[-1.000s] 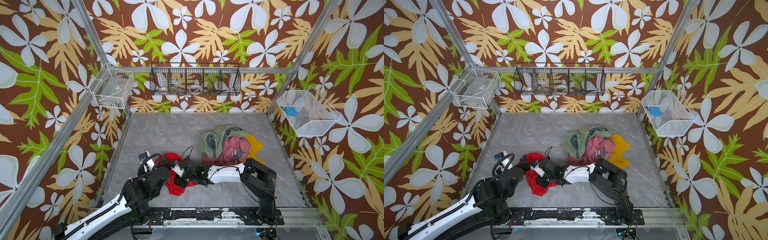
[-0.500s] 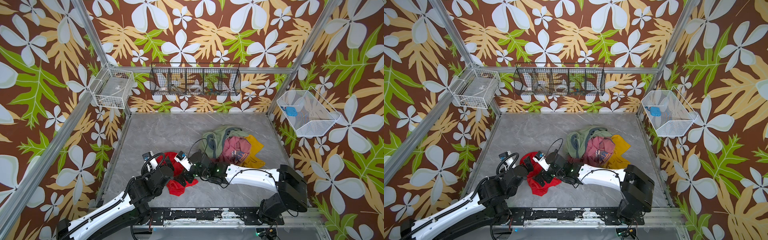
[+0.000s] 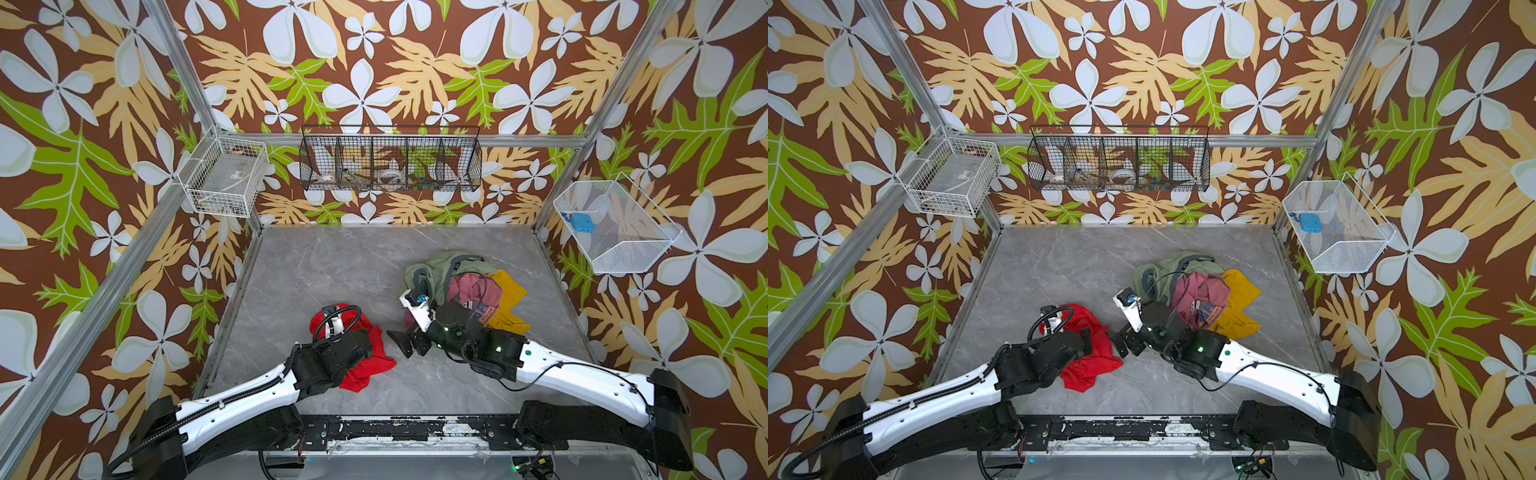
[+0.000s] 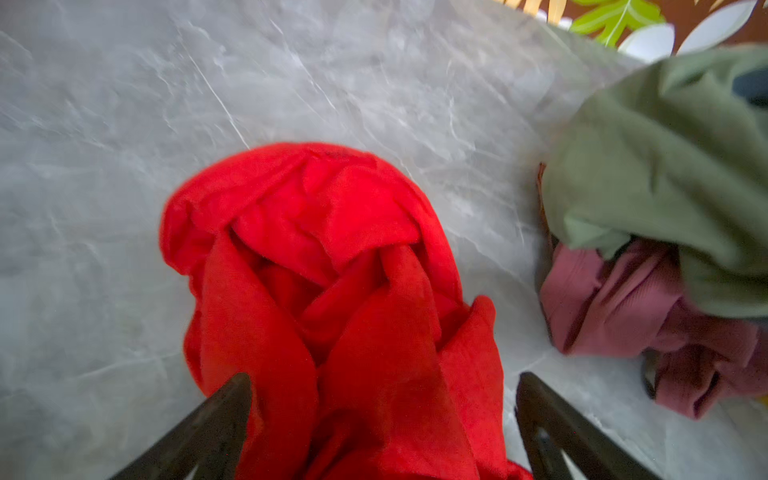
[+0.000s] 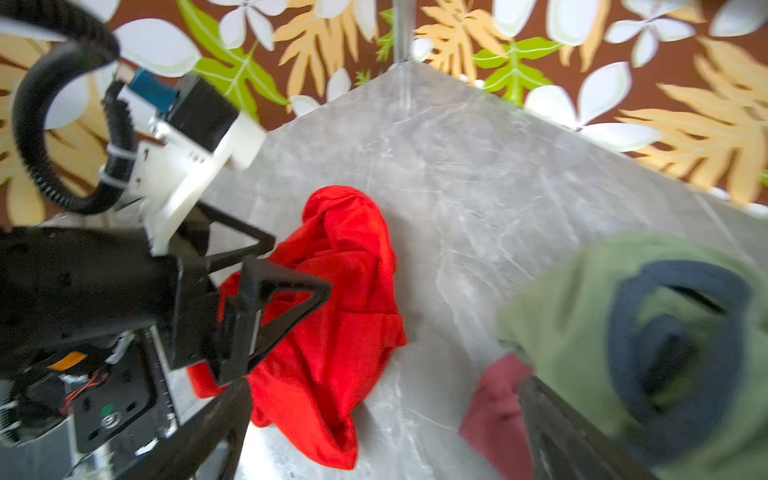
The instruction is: Pick out a specific cloth from the pile
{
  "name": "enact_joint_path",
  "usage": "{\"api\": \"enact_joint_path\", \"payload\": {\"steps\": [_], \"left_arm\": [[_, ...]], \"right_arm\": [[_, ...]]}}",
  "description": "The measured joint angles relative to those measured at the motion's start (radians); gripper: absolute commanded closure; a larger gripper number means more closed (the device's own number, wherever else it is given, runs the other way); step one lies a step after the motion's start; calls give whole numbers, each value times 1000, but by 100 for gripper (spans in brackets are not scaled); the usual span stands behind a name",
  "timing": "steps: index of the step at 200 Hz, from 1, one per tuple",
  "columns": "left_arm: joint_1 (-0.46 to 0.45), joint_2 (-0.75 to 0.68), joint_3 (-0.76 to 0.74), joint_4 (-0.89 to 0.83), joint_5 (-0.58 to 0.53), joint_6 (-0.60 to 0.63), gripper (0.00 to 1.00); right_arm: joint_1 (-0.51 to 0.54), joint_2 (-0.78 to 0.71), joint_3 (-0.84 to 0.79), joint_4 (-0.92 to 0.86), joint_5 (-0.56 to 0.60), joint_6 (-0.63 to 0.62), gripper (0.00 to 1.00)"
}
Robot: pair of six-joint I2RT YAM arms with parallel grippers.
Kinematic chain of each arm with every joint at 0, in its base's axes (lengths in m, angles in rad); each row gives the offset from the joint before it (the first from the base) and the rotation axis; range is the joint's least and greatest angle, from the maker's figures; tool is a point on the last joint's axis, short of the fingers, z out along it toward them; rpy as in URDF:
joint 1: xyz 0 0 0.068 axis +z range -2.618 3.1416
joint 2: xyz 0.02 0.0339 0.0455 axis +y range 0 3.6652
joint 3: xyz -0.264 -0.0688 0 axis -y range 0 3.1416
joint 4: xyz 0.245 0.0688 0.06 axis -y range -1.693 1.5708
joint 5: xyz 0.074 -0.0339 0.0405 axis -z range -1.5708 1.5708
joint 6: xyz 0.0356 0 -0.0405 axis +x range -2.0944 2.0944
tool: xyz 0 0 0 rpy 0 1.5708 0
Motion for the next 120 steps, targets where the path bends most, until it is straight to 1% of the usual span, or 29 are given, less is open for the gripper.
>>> {"api": "enact_joint_path", "payload": {"steps": [39,79,99,120], "left_arm": [[-3,155,17,41,85,6,0],[-3,335,47,101,154,61,0],[-3,411,46,126,157,82,0],[0,473,35,170,123,109,0]], "right_arm": [[-68,-149,-15,-67,58,-17,0],[-124,-292,-54,-138,121,-26,0],[-147,-350,-73,-170,157,-31,1],[-171,-405,-97,-187,173,-40,0]]}}
